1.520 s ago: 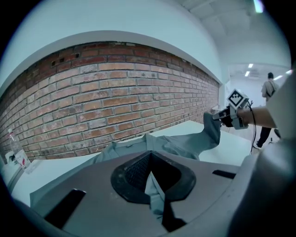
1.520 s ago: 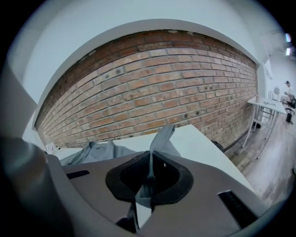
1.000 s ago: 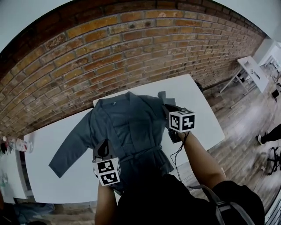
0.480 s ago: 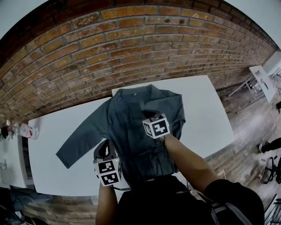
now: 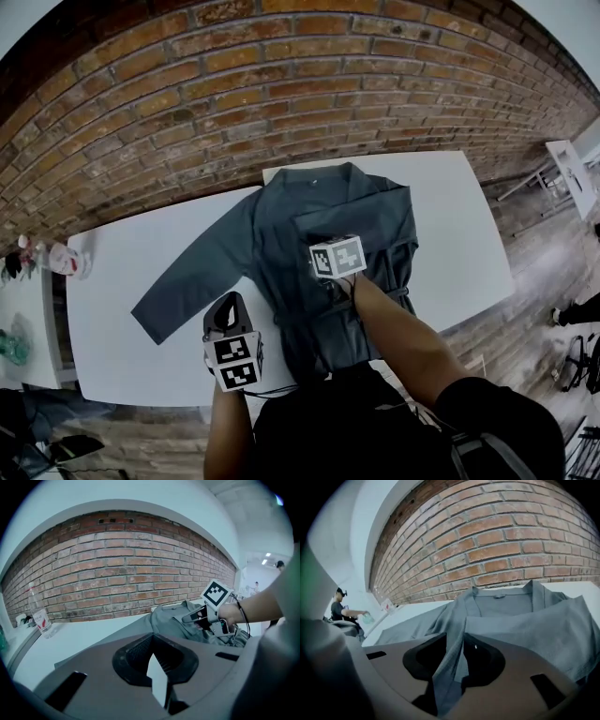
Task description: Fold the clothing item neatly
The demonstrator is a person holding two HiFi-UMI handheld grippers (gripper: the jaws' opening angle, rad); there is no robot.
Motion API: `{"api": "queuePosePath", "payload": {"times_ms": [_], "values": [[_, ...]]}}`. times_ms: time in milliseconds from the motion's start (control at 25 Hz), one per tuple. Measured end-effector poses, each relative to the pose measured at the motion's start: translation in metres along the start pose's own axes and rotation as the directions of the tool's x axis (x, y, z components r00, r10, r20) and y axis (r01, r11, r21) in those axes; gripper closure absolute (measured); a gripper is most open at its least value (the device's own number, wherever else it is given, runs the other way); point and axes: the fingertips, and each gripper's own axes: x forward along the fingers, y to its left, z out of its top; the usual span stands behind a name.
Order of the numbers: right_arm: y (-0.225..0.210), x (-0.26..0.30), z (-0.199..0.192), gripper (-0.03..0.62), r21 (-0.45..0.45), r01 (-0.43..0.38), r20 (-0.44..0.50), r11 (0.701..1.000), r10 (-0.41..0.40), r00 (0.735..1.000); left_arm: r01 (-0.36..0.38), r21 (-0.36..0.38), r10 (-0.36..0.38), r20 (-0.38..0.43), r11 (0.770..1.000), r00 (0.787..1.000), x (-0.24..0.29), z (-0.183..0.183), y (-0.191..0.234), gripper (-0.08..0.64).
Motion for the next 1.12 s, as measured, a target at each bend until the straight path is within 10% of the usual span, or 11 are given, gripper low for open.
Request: {"api": "queuePosePath", "payload": {"times_ms": [640,800,1120], "values": [[0.102,-0.046,0.005,0.591,-0.107,-0.218,0.137,0.970,0.231,0.963,-0.042,-0.098,0.044,0.021,0.994,0.999,-0.020,-0.019,0.043,0.566],[0.134,-0.046,0.009,0.591,-0.144,-0.295,0.113,0.945,0.312,0.943,-0.079,-0.266,0.080,-0.005,0.961,0.997,-0.043,-0.046,0.069,0.566],[0.181,-0.031,-0.003,0.591,-0.232,-0.390,0.031,0.891,0.408,0.913,-0.364,-0.320,0.333,-0.148,0.875,0.931,-0.094,-0.116,0.174,0.566]]}}
